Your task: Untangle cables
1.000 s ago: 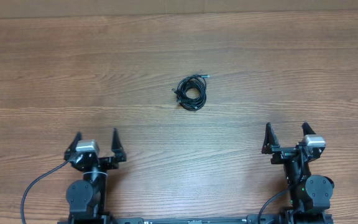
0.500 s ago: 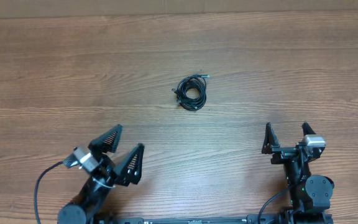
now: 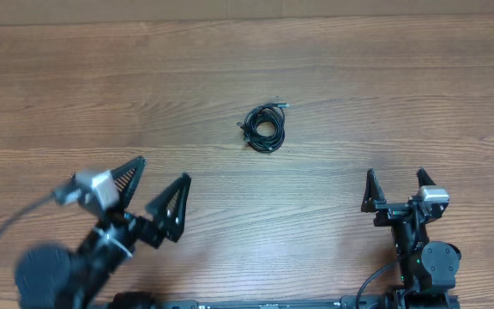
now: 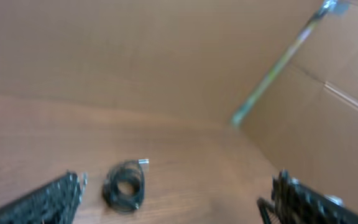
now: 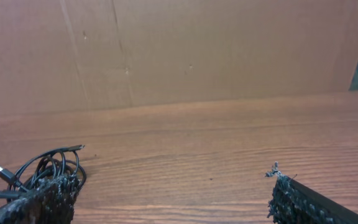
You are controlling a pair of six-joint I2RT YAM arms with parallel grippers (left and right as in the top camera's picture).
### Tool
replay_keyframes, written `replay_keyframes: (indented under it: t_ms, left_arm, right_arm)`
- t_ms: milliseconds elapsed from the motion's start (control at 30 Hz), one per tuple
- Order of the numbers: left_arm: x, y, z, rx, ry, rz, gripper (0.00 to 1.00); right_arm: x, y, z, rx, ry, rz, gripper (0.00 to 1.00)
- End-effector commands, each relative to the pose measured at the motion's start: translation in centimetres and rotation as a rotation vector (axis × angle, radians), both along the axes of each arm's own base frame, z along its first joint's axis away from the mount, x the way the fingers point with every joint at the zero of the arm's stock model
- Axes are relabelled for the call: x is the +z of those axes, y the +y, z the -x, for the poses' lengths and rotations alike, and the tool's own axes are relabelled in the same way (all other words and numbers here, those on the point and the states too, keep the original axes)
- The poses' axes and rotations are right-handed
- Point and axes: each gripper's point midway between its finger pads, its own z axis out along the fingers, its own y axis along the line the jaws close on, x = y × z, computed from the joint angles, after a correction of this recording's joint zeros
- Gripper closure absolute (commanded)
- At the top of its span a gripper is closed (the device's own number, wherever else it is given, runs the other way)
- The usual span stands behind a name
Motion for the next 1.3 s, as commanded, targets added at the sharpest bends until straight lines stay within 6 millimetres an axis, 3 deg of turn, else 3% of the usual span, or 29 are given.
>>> replay_keyframes:
  t_ms: [0, 100, 233, 333, 433, 600, 800, 1267]
  left_arm:
    - [2.1, -0.6, -1.2, -0.083, 0.094, -0.152, 0.0]
    - [2.3, -0.6, -1.9, -0.128, 0.245, -0.233, 0.0]
    - [2.5, -1.6, -2.4, -0.206, 0.444, -0.16, 0.0]
    - [2.7, -2.6, -2.8, -0.289, 0.474, -0.153, 0.0]
    - [1.4, -1.5, -3.4, -0.183, 0.592, -0.18, 0.0]
    - [-0.2, -1.4, -1.9, -0.104, 0.725, -0.271, 0.0]
    - [-0.8, -2.1, -1.0, -0.114, 0.751, -0.317, 0.0]
    - [-1.1, -2.2, -1.3, -0.102, 0.77, -0.3, 0.0]
  right_arm:
    - [-0.1, 0.0, 0.0, -0.004, -0.007, 0.004, 0.0]
    - [-0.1, 0.0, 0.0, -0.004, -0.007, 0.004, 0.0]
    - [-0.1, 0.0, 0.0, -0.004, -0.007, 0.004, 0.0]
    - [-0.1, 0.0, 0.0, -0.004, -0.007, 0.004, 0.0]
    - [-0.1, 0.0, 0.0, -0.004, -0.007, 0.004, 0.0]
    - [-0.1, 0.0, 0.0, -0.004, -0.007, 0.004, 0.0]
    - [-0.1, 0.0, 0.0, -0.003, -0.007, 0.004, 0.0]
    - [-0.1, 0.0, 0.0, -0.004, -0.007, 0.004, 0.0]
